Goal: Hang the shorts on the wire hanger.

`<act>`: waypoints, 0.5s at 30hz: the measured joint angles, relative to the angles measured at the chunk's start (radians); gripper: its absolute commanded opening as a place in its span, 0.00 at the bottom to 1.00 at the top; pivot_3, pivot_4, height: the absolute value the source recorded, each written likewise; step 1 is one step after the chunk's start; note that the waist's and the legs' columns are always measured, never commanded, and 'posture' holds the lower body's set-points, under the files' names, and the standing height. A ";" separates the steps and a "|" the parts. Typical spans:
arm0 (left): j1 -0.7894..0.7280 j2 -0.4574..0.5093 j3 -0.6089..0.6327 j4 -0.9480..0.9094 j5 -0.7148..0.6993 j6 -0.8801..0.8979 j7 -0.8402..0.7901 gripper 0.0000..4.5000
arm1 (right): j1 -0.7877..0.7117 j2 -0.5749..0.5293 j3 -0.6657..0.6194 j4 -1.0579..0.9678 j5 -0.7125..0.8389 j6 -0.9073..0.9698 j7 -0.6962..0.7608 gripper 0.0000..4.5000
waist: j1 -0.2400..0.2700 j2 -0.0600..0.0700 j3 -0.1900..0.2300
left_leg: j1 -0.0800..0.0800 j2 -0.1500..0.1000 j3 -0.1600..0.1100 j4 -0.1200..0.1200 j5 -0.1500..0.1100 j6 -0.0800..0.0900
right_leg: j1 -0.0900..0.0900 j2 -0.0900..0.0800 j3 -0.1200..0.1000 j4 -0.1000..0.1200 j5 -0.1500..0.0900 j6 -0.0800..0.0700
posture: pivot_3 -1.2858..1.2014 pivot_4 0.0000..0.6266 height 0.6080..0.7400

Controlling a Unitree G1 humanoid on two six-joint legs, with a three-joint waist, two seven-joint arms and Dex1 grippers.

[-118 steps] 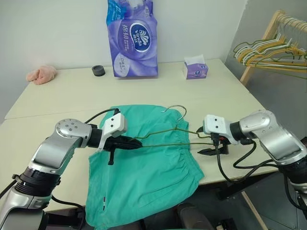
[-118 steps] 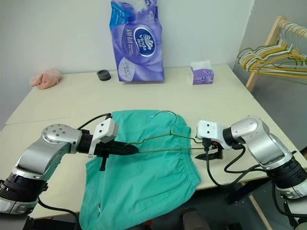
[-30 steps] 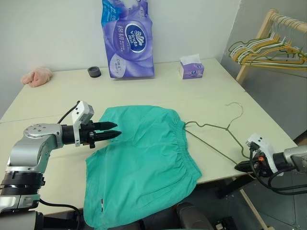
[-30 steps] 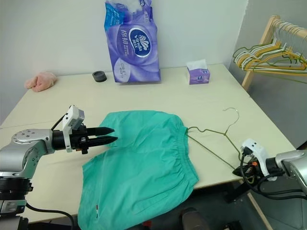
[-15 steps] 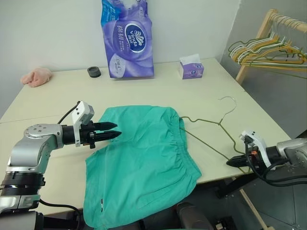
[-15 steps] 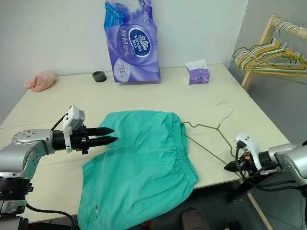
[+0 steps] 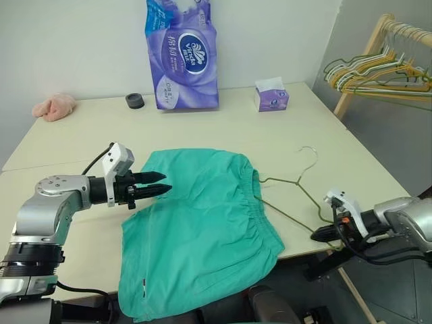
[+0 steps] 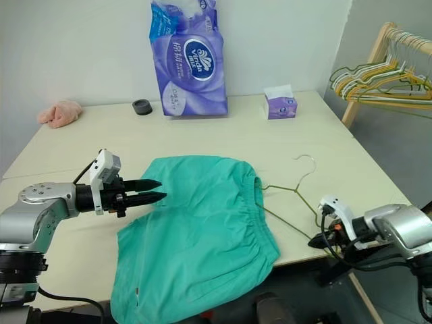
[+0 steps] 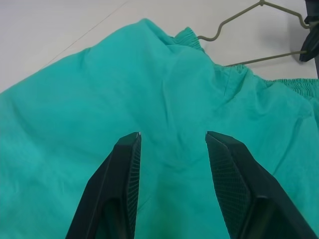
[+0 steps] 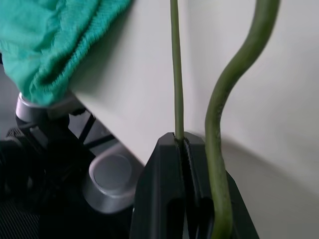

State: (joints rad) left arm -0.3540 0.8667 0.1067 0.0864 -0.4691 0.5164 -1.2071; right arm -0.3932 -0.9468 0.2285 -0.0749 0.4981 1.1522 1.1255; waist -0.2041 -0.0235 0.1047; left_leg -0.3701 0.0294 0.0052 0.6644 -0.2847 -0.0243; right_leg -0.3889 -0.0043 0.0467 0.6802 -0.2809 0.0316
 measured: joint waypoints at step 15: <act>-0.007 -0.009 -0.001 0.001 0.001 0.000 0.019 0.48 | -0.095 0.163 -0.011 0.028 0.042 0.160 -0.085 0.00 | 0.008 0.000 0.000 | -0.004 0.000 -0.003 0.001 0.000 0.000 | -0.001 -0.001 0.000 0.000 0.000 0.000 | 0.44 0.11 1.00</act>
State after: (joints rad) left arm -0.3608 0.8577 0.1061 0.0875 -0.4684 0.5165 -1.1885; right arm -0.4881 -0.7835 0.2174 -0.0466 0.5399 1.3120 1.0408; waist -0.1963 -0.0235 0.1047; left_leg -0.3737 0.0291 0.0026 0.6651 -0.2847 -0.0243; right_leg -0.3901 -0.0051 0.0466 0.6797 -0.2808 0.0314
